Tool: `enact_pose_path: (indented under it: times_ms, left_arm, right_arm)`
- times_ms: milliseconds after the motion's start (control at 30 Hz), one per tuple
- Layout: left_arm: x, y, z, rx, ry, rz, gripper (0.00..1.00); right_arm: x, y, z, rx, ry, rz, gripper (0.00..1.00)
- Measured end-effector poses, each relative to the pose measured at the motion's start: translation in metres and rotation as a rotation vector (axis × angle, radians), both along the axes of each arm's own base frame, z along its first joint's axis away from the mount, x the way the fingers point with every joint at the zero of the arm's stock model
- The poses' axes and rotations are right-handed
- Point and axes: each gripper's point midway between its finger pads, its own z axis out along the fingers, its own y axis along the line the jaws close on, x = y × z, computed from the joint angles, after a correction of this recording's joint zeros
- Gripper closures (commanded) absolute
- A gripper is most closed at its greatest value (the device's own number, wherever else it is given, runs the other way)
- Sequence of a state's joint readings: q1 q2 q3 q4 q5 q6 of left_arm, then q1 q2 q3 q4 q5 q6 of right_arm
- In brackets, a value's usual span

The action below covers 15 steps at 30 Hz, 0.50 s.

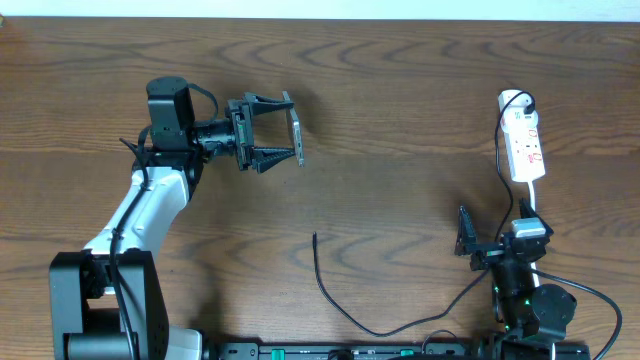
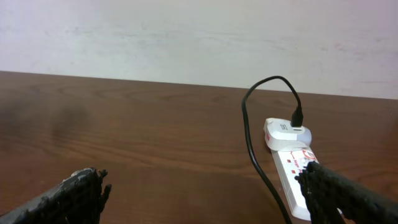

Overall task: Plug charger to phone and switch on socket
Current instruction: 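Hold the phone upright with the left gripper, screen facing right, then raise the right arm and move it toward the held phone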

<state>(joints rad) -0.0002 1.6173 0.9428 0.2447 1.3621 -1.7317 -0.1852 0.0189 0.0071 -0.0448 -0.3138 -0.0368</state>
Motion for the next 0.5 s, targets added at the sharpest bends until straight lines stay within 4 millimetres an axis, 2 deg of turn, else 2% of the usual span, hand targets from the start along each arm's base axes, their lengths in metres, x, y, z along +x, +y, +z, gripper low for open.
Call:
enact_pose_path:
  times_ms: [200,500]
  left_arm:
    - [0.000,0.000,0.000,0.000,-0.004,0.000,0.93]
    - [0.007,0.000,0.014,0.000,-0.134,0.000,0.93]
  right_arm:
    - [0.000,0.000,0.000,0.000,0.000,0.000,0.01]
    - [0.000,0.000,0.000,0.000,0.000,0.000,0.01]
